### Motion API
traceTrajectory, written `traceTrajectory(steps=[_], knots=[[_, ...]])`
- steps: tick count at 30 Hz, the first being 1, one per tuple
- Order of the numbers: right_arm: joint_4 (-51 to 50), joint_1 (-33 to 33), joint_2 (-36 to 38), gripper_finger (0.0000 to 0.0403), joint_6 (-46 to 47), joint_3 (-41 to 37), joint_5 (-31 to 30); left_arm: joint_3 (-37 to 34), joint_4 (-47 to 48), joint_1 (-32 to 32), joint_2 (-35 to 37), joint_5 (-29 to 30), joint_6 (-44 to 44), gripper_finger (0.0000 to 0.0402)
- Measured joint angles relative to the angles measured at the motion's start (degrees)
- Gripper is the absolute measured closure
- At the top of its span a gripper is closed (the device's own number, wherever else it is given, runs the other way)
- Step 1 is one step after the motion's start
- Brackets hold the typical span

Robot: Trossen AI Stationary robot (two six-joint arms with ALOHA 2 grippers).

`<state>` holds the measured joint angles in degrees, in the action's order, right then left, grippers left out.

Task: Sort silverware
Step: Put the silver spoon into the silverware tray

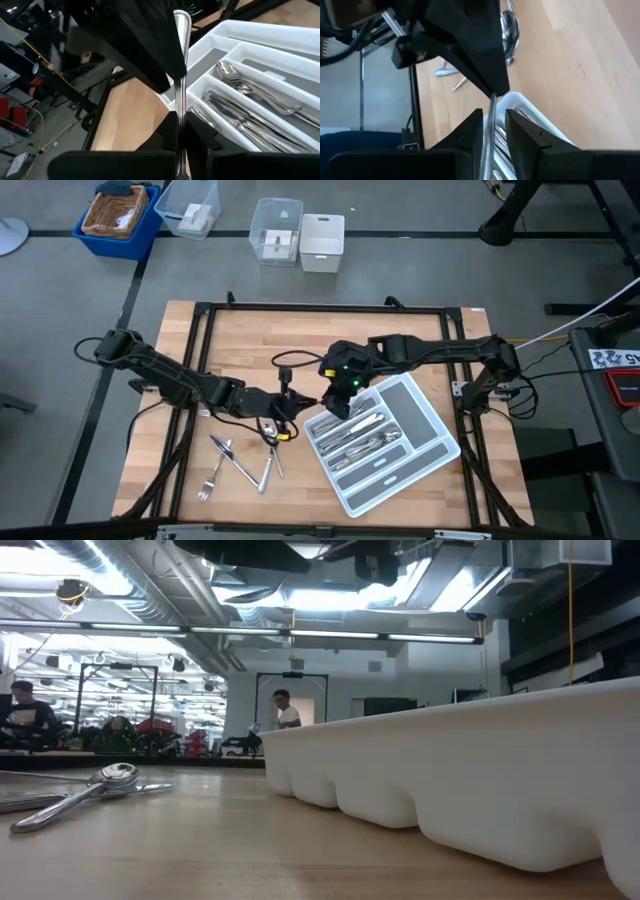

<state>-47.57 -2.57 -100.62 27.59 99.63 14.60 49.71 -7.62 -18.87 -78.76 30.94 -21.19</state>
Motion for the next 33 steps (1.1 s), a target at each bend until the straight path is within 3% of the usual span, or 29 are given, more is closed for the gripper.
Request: traceTrajectory(steps=[10,19,26,33], knots=[[-0.2,0.0,-3.7,0.032,0.0,0.0,8.8,0.0,-0.9,0.0,0.0,0.2,-1.5,0.0396],[1.1,0.0,-4.4,0.0322,-1.0,0.0,10.5,0.1,-0.4,0.0,0.0,0.2,-1.8,0.0394],[0.5,0.1,-4.6,0.0391,-0.9,0.0,11.3,0.1,-0.5,0.0,0.0,0.2,-1.8,0.0396],[0.6,0.1,-4.6,0.0399,-2.4,0.0,11.3,0.1,-0.3,0.0,0.1,0.2,-2.7,0.0394]])
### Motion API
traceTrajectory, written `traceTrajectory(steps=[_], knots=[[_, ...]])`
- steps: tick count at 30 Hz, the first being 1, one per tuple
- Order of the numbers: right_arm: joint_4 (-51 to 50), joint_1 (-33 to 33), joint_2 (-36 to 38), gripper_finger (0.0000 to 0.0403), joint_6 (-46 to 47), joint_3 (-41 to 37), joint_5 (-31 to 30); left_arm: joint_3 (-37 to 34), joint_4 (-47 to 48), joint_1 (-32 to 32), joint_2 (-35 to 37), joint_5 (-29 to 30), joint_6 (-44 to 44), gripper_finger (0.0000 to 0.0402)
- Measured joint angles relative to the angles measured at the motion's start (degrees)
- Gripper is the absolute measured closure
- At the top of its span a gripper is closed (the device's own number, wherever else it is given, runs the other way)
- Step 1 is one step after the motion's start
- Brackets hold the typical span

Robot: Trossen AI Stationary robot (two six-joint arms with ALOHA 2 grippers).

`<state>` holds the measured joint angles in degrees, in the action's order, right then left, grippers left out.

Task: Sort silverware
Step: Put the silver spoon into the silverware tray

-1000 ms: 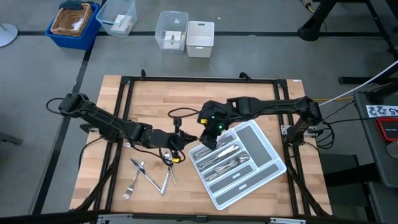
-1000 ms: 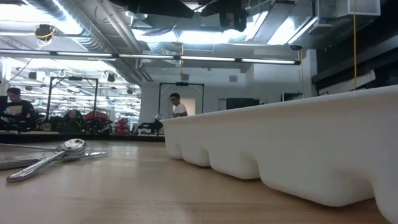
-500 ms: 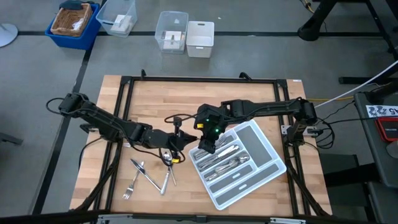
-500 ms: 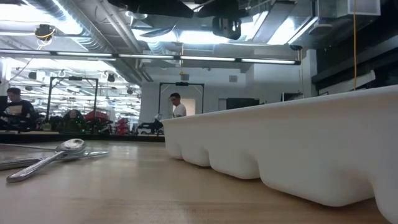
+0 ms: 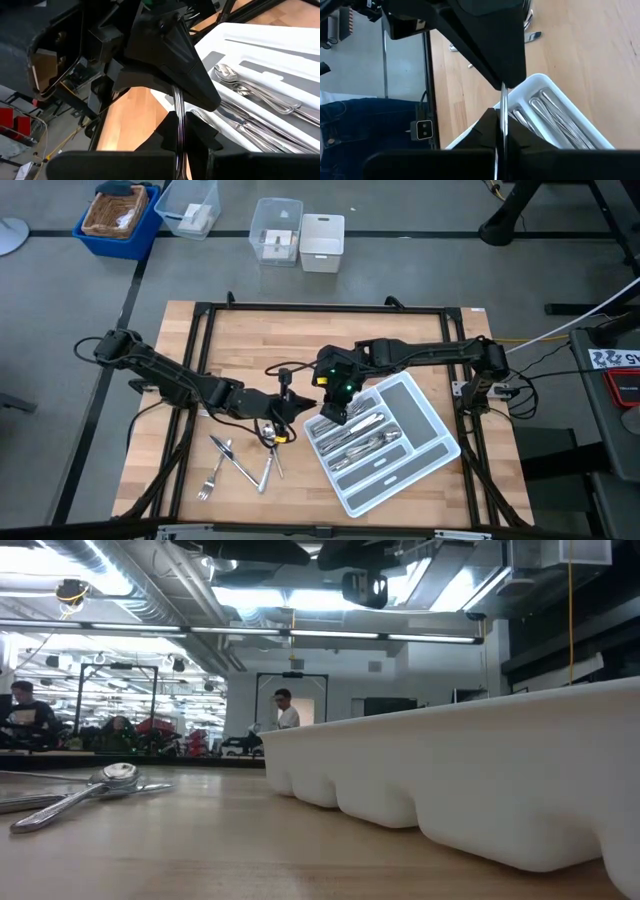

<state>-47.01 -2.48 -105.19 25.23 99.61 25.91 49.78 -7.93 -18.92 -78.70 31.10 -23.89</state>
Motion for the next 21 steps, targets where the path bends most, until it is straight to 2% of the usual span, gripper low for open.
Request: traceTrajectory(steps=[4,21], knots=[[0.1,0.0,0.0,0.04,-0.3,0.0,0.1,0.0,-0.4,0.0,0.0,0.0,-0.1,0.0386],[0.9,-0.2,0.0,0.0402,-0.7,0.0,-5.6,-0.1,-1.8,-0.1,1.3,1.1,4.3,0.0289]])
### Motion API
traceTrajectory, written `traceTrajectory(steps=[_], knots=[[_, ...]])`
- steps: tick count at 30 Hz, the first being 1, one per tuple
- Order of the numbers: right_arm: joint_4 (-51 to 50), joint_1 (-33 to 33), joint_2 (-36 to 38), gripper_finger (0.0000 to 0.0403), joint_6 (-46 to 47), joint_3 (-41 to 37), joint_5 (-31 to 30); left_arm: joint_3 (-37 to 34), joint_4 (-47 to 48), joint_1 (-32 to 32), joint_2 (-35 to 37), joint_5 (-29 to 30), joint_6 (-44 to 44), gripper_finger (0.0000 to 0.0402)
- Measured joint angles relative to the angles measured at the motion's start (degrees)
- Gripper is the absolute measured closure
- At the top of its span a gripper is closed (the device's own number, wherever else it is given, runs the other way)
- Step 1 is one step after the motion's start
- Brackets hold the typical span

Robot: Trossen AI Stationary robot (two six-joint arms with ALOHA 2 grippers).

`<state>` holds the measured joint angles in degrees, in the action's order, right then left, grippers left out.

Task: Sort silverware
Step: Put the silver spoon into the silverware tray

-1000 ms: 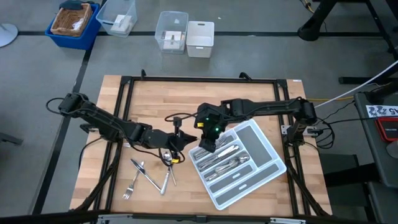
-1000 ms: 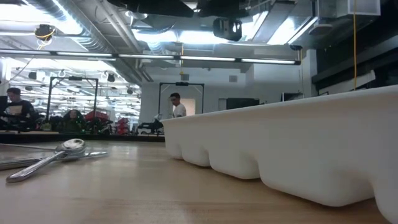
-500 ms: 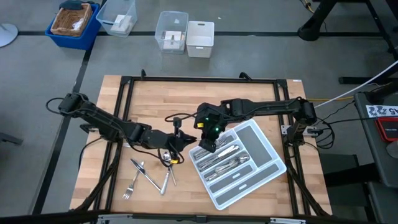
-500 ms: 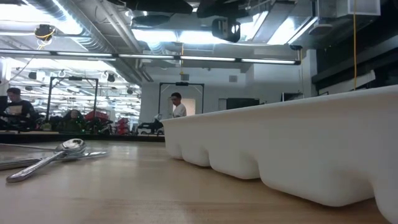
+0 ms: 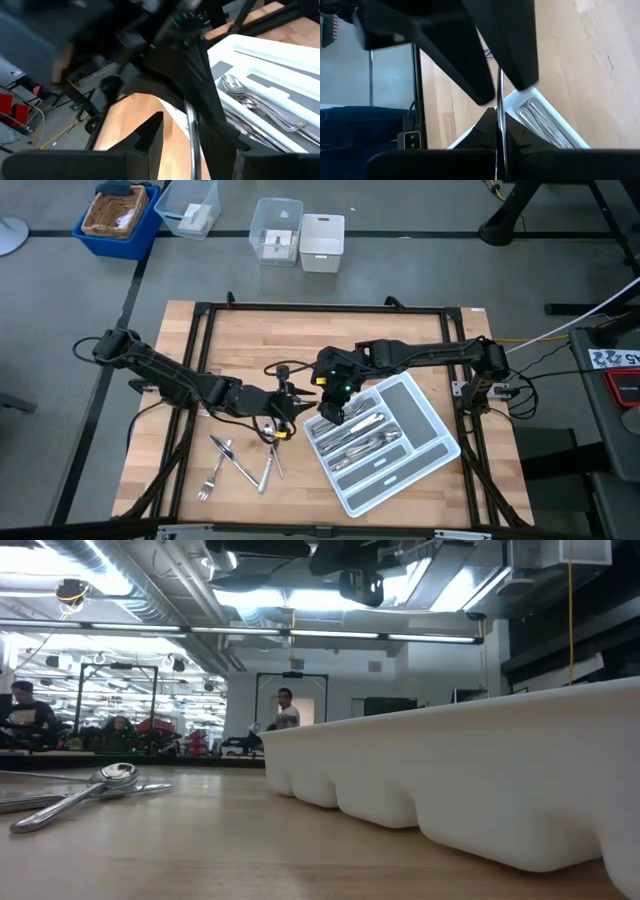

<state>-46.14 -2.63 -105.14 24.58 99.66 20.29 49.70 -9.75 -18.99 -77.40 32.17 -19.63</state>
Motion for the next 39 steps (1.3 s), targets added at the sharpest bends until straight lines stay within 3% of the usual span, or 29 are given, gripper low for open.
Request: traceTrajectory(steps=[11,15,19,26,32,39], knots=[[-0.2,0.0,0.0,0.0403,0.2,0.0,-0.2,0.0,0.0,-3.6,6.5,0.3,3.5,0.0285],[-0.2,0.0,0.0,0.0403,0.2,0.0,-0.3,0.0,0.2,-6.3,9.7,0.3,12.3,0.0285],[-0.2,0.0,0.0,0.0403,0.0,0.0,-1.8,0.0,0.7,-9.7,13.3,0.3,26.9,0.0285],[1.9,0.0,0.0,0.0403,-1.0,0.0,-2.8,0.0,11.8,-16.4,19.5,0.3,50.1,0.0298],[6.2,0.5,0.1,0.0403,-1.1,0.0,-2.7,0.0,19.3,-21.0,19.8,0.4,56.3,0.0318],[8.1,2.3,0.1,0.0403,-1.1,0.0,-1.8,0.0,21.4,-25.0,19.8,7.0,60.0,0.0342]])
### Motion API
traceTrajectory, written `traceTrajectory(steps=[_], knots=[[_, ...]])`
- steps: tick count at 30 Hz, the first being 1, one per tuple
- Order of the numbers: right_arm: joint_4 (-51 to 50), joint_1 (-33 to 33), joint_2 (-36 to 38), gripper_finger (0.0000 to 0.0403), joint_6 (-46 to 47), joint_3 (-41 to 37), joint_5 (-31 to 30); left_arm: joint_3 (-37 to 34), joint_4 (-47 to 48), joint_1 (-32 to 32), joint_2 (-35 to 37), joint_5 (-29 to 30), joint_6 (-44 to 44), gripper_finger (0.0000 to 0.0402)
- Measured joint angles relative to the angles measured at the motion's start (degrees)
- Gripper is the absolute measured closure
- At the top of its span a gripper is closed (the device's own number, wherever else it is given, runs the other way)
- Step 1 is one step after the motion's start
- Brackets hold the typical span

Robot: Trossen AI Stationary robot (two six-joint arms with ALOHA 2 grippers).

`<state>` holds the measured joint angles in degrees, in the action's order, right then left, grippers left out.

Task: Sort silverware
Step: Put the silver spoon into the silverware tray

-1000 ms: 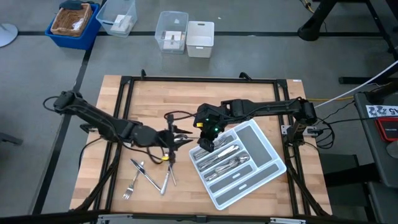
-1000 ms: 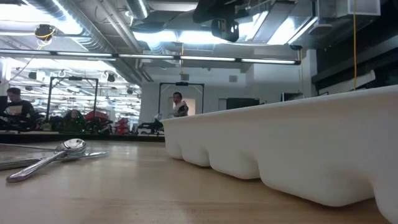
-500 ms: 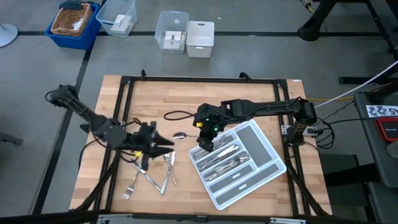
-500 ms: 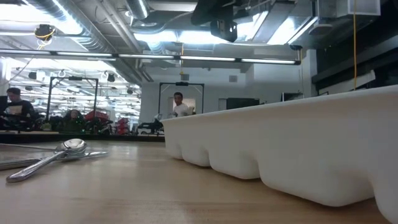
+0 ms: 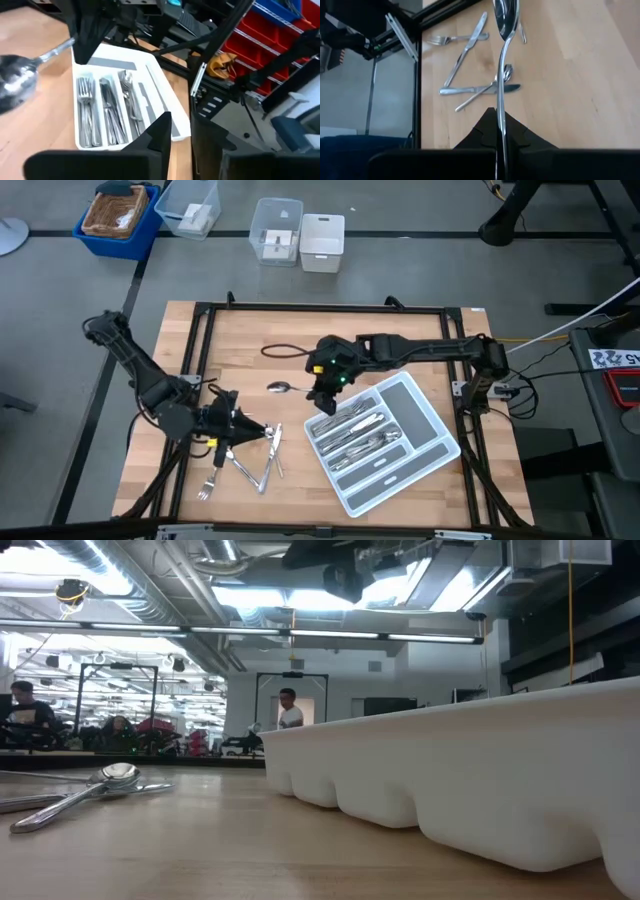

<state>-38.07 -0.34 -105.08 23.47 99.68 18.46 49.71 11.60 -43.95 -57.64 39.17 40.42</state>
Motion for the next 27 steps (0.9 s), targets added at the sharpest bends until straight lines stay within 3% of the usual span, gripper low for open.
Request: traceTrajectory(steps=[6,14,27], knots=[[1.6,1.7,0.0,0.0403,-0.1,1.1,2.4,0.0,-0.1,-5.7,0.0,8.7,0.7,0.0356],[1.9,2.3,0.0,0.0403,-6.1,8.0,2.1,0.0,0.3,-11.2,-2.2,27.3,9.3,0.0358],[1.8,2.3,0.0,0.0403,-13.8,20.7,0.9,0.0,-0.2,-7.4,-8.4,29.3,17.9,0.0357]])
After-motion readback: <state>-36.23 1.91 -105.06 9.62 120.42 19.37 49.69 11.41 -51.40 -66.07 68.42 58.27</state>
